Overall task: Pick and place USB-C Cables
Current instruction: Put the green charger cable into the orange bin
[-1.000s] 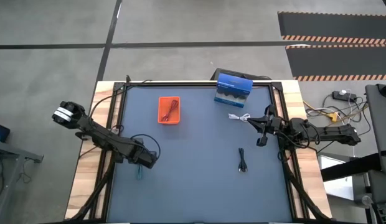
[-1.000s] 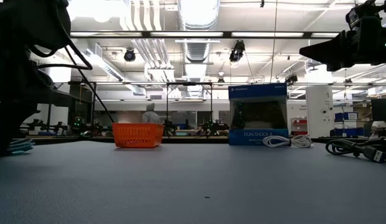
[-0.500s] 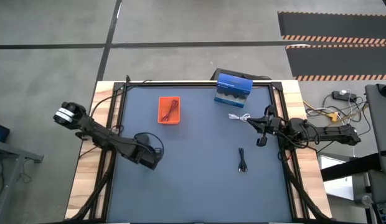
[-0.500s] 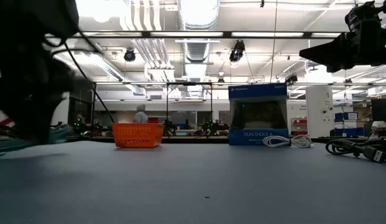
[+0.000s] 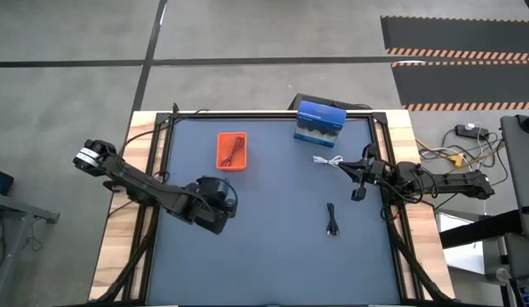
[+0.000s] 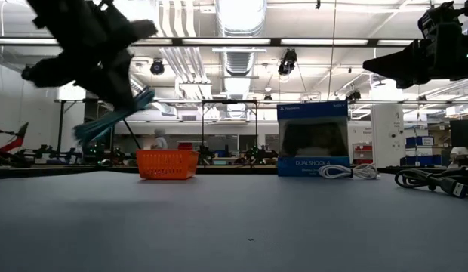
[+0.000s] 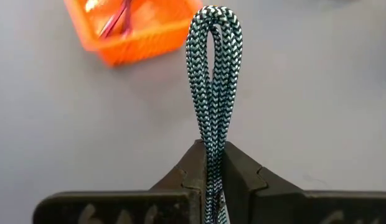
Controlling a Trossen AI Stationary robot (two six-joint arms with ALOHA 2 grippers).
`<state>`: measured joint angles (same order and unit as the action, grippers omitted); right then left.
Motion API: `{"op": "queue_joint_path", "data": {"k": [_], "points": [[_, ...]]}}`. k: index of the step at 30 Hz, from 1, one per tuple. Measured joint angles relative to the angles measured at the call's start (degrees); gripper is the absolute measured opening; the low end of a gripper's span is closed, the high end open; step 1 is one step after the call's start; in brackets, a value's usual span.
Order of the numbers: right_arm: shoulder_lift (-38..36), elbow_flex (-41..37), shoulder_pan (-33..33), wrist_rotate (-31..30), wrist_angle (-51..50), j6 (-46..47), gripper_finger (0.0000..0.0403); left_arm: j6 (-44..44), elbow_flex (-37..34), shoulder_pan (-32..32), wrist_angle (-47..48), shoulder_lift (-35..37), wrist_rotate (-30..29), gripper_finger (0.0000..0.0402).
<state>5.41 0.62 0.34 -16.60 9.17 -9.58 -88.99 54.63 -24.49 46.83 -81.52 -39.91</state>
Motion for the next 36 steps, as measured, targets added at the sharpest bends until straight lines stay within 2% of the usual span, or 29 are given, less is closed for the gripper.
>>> {"op": "queue_joint_path", "data": {"k": [6,15,19,31,36], "points": [[0.0,0.02,0.0,0.0,0.0,0.04,0.0009,7.78,2.82,0.0,-6.27,0.09,-5.59,0.0015],[0.0,0.02,0.0,0.0,-0.02,0.0,0.0009,32.04,3.11,0.58,-28.59,0.09,-9.89,0.0015],[0.0,0.0,0.0,0.0,-0.02,0.0,0.0009,39.36,3.11,1.74,-36.69,0.09,-9.99,0.0015],[0.0,0.02,0.0,0.0,-0.02,0.13,0.0009,43.16,3.57,8.81,-38.34,0.3,-9.8,0.0015],[0.0,0.0,0.0,0.0,-0.02,0.0,0.0009,42.98,3.75,14.5,-38.38,0.79,-4.73,0.0015]]}}
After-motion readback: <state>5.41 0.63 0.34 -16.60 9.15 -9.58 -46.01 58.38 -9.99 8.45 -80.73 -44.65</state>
